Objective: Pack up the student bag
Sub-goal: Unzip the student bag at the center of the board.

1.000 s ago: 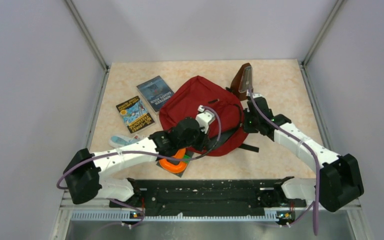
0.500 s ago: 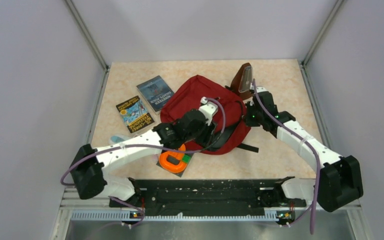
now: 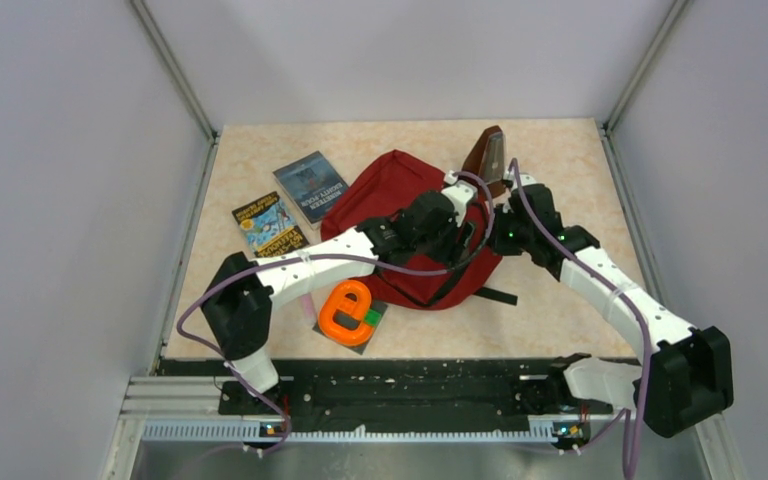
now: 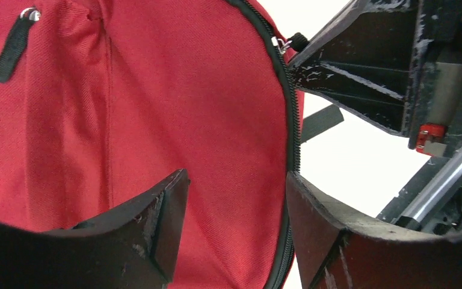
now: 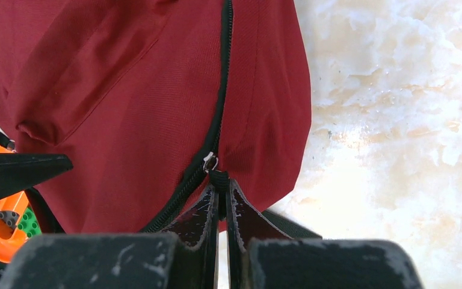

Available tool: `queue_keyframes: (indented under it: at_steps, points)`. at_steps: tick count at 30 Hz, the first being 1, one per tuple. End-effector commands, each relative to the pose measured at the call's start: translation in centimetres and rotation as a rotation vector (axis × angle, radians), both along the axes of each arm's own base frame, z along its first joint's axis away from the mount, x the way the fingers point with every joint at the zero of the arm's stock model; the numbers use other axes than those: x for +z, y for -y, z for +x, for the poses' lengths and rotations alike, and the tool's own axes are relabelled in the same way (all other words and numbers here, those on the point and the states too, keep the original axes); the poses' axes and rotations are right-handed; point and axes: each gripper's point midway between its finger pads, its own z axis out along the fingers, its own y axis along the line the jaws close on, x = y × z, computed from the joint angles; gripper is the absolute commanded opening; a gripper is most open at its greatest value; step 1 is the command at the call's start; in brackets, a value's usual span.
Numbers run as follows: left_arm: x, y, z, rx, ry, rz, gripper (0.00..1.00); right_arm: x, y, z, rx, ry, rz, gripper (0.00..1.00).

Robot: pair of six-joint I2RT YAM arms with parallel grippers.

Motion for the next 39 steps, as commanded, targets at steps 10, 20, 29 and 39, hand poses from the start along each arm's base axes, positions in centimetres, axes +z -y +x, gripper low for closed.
queue_keyframes:
  at_steps: [10,20,29,39]
  points:
    - [3.4,3.1,-1.8,-0.126,-0.032,-0.219,0.67,4.9,1.1,-0.4,-0.045,0.076,0.014,0.0]
    - [0.1,3.9,-2.0,-0.146,-0.1,-0.175,0.5,4.9,1.7,-1.6,-0.03,0.066,-0.011,0.0]
    - [-1.1,4.4,-3.8,-0.244,-0.15,-0.19,0.01,5.2,3.1,0.1,-0.001,0.067,-0.168,0.0]
    - [-4.0,1.0,-6.4,-0.268,-0.208,-0.087,0.0,4.2,3.3,3.8,0.024,-0.01,-0.318,0.0]
